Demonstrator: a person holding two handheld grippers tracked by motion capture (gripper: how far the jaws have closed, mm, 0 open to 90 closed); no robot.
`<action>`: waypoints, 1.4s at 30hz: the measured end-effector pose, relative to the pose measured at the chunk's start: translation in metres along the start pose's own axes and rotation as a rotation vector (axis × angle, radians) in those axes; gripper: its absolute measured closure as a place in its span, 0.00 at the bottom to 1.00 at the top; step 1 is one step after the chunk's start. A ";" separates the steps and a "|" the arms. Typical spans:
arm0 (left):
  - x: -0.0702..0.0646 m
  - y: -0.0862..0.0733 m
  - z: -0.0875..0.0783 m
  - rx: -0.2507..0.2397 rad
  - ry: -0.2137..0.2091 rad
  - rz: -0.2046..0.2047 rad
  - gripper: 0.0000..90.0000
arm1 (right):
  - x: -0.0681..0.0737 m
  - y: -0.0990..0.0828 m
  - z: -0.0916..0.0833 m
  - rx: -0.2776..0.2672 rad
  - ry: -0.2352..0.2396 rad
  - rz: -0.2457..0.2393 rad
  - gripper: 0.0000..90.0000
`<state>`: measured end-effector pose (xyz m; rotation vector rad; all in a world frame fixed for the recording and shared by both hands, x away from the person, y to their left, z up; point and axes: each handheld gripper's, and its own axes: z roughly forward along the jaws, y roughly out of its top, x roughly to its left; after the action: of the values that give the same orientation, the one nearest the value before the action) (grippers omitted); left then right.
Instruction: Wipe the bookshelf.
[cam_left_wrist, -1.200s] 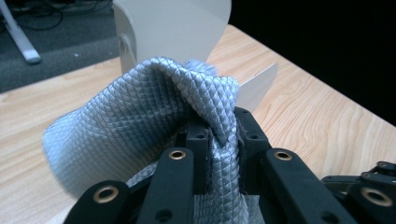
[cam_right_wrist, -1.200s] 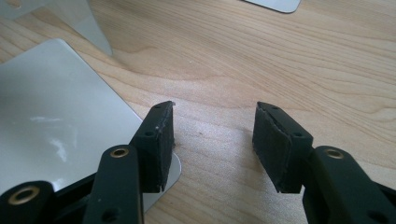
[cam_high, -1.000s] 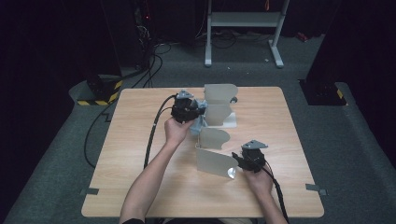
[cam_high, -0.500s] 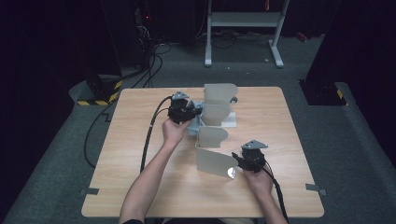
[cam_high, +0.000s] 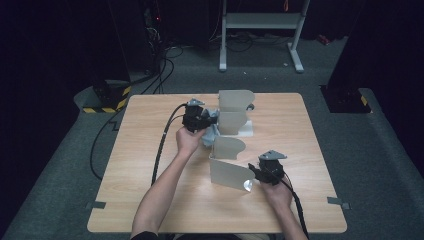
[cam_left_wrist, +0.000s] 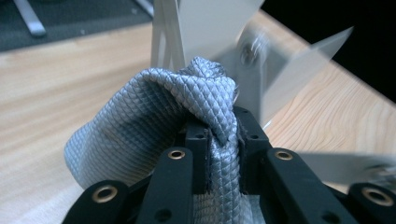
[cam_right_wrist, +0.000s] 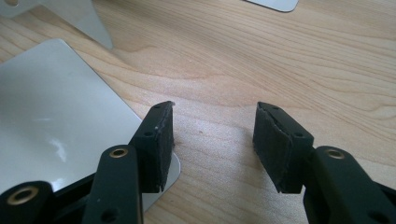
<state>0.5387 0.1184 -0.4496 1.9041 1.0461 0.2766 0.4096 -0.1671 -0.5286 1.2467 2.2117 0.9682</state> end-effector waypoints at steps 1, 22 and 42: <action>0.001 -0.003 0.004 0.008 -0.008 -0.008 0.87 | 0.000 0.000 0.000 0.000 -0.001 -0.001 0.54; 0.021 -0.037 0.052 0.158 0.015 -0.107 0.87 | 0.000 0.000 0.000 -0.001 -0.002 -0.003 0.54; 0.001 0.022 -0.006 -0.060 -0.036 -0.033 0.88 | 0.000 0.000 0.000 0.000 -0.002 0.004 0.54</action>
<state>0.5483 0.1182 -0.4283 1.8303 1.0330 0.2508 0.4091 -0.1668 -0.5286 1.2519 2.2085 0.9687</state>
